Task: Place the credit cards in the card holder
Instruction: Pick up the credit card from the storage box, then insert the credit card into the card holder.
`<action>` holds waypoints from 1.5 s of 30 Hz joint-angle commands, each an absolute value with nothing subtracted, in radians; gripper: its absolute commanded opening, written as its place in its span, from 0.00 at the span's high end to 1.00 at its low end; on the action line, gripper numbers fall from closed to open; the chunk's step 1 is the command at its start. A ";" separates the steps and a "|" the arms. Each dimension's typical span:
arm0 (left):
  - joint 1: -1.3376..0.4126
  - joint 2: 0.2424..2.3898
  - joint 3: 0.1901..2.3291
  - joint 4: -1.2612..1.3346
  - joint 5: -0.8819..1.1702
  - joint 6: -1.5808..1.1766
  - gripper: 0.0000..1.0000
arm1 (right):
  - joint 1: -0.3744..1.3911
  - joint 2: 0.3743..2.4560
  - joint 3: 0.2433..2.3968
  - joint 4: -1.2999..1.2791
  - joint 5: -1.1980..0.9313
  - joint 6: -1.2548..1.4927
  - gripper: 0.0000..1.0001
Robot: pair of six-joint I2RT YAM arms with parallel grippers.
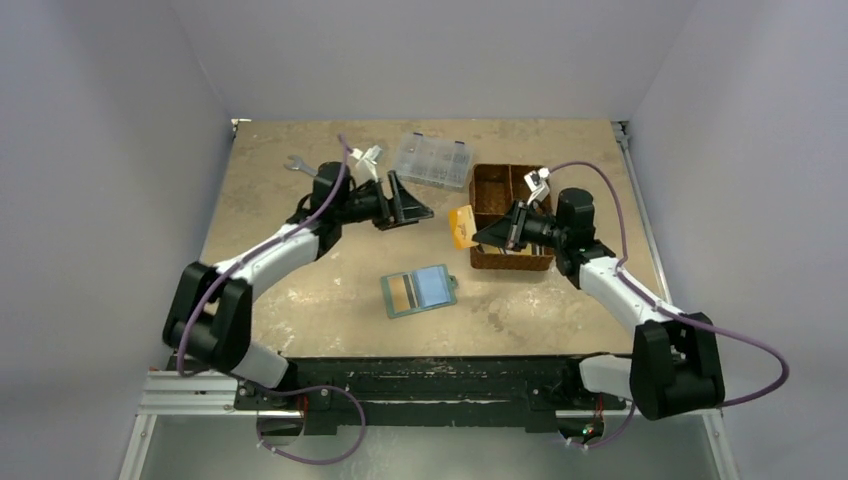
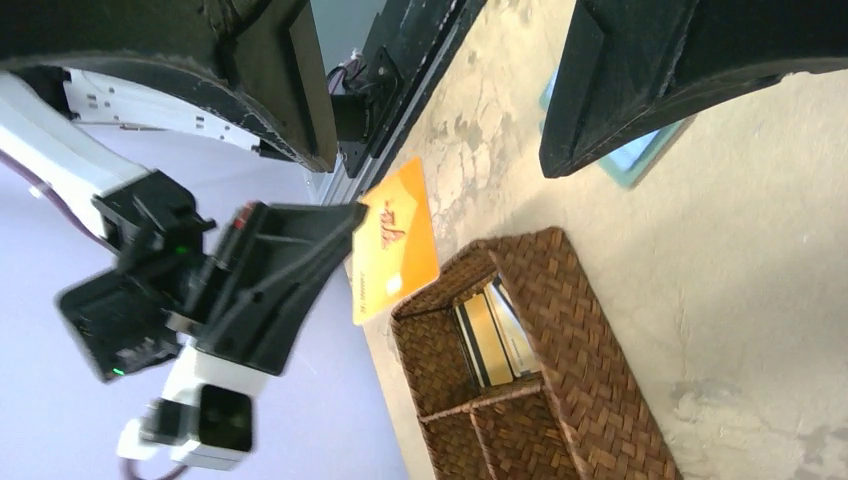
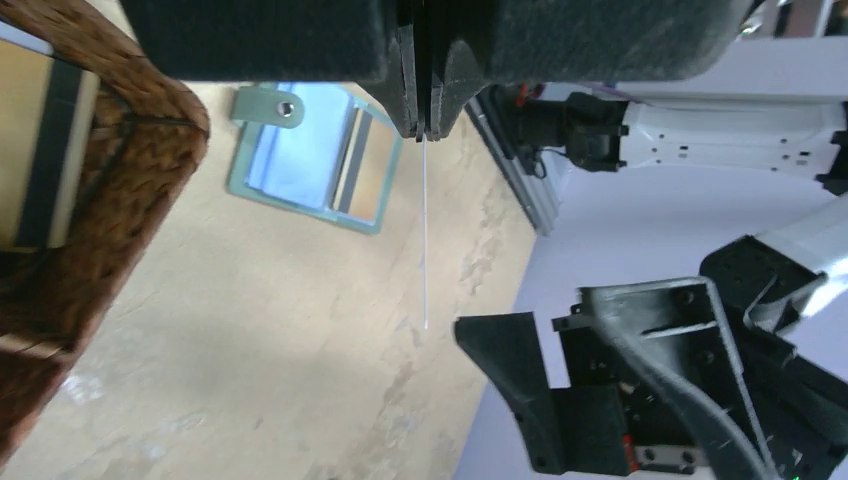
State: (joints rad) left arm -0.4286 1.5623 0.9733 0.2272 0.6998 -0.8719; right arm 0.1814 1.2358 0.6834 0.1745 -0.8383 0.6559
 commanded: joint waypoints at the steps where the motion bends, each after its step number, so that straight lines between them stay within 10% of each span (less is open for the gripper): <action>1: -0.411 1.412 0.777 0.314 0.709 -0.927 0.21 | 0.232 1.280 0.607 0.506 -0.953 0.882 1.00; 14: -0.407 1.347 0.503 0.918 0.762 -1.339 0.30 | 0.374 1.381 0.554 0.932 -0.918 1.162 1.00; 23: -0.408 1.446 0.467 1.224 0.767 -1.491 0.82 | 0.404 1.430 0.541 1.033 -0.877 1.233 1.00; 29: -0.407 1.326 0.549 0.578 0.721 -1.122 1.00 | 0.406 1.399 0.583 0.738 -0.826 1.026 0.97; 33: -0.401 1.253 0.732 -0.147 0.471 -0.676 1.00 | 0.407 1.377 0.682 0.263 -0.711 0.711 0.59; 36: -0.358 1.217 0.740 -0.286 0.433 -0.610 1.00 | 0.407 1.410 0.734 0.098 -0.672 0.554 0.49; 45: -0.325 1.248 0.594 -0.221 0.657 -0.719 1.00 | 0.514 1.608 0.833 0.017 -0.681 0.427 1.00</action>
